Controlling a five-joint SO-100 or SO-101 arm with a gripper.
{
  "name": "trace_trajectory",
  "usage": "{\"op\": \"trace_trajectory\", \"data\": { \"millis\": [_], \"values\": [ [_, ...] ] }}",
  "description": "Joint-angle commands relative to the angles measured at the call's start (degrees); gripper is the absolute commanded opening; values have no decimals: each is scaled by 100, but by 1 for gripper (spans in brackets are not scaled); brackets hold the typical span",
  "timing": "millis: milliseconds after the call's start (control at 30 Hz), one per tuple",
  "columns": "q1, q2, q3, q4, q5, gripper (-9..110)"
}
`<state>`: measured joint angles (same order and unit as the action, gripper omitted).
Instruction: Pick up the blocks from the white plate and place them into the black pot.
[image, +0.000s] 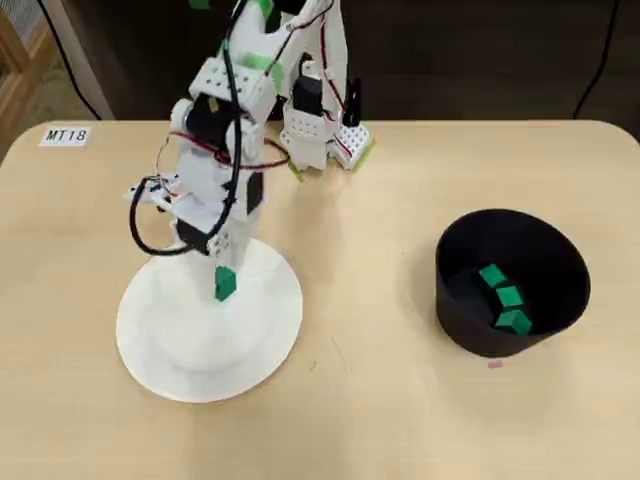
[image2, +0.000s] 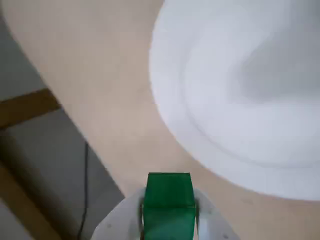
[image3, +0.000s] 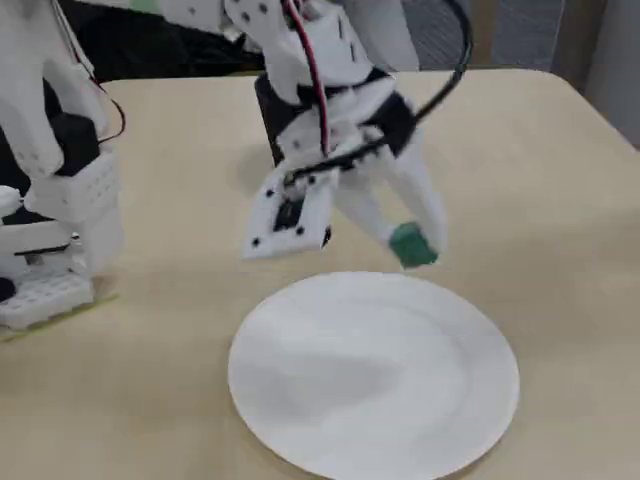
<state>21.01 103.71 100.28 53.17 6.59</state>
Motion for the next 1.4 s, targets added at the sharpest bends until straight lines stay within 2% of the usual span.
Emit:
{"op": "trace_trajectory", "data": {
  "millis": [0, 233, 333, 433, 533, 667, 1000, 1367],
  "values": [
    [-519, 782, -167, -422, 70, -2],
    [-2153, 2549, 1107, -2162, 457, -2],
    [-2909, 3094, 1538, -2531, 299, -2],
    [-3753, 3709, 2329, -3480, 237, -2],
    [-4465, 3937, 2672, -3560, -290, -2],
    [-5142, 4219, 3691, -4201, -387, -2],
    [-5616, 4562, 5722, -5335, -308, -2],
    [-5713, 5098, 6548, -5572, -343, -2]
  ]
}}
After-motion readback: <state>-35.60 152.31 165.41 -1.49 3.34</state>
